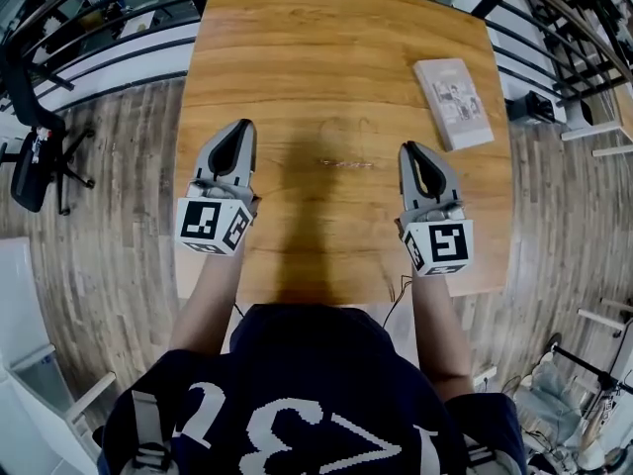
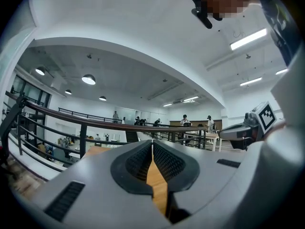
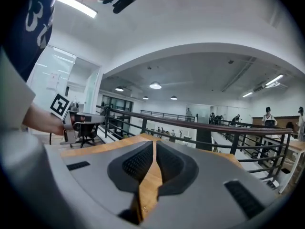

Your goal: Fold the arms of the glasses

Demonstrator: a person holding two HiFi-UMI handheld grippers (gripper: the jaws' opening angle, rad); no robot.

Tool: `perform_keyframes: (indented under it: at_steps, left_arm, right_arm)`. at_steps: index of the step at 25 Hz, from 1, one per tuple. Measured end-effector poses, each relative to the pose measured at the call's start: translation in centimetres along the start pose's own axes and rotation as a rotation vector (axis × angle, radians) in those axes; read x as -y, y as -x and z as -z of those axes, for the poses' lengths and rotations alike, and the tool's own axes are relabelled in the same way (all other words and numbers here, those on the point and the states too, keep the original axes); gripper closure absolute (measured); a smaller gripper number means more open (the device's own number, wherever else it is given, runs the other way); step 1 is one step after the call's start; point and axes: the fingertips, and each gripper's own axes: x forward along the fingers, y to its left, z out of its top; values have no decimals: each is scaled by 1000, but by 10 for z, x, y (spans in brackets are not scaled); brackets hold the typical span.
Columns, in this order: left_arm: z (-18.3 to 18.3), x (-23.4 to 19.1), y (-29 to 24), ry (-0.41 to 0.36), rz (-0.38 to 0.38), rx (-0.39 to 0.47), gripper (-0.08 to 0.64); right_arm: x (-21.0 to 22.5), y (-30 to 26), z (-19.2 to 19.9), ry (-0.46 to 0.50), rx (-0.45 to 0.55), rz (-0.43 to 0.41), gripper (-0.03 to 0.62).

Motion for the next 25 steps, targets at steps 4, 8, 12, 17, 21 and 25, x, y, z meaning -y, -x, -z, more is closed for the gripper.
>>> perform_keyframes:
  at_steps: [4, 8, 12, 17, 21, 25]
  left_arm:
    - [19, -2, -1, 14, 5, -33, 538]
    - [32, -5, 0, 25, 4, -64, 538]
    - [43, -9, 5, 38, -2, -86, 538]
    - [53, -12, 8, 49, -8, -109, 538]
    - [54, -16, 14, 59, -6, -113, 538]
    - [56, -16, 17, 53, -5, -118, 538]
  right_arm:
    - [-30, -19, 40, 77, -125, -91, 558]
    - [-58, -37, 97, 168, -274, -187, 522]
    - [-79, -50, 151, 394, -421, -270, 492]
    - [-92, -62, 191, 677, -511, -340, 488]
    - [-99, -64, 208, 918, -549, -356, 488]
    - [-99, -66, 217, 976, -570, -345, 488]
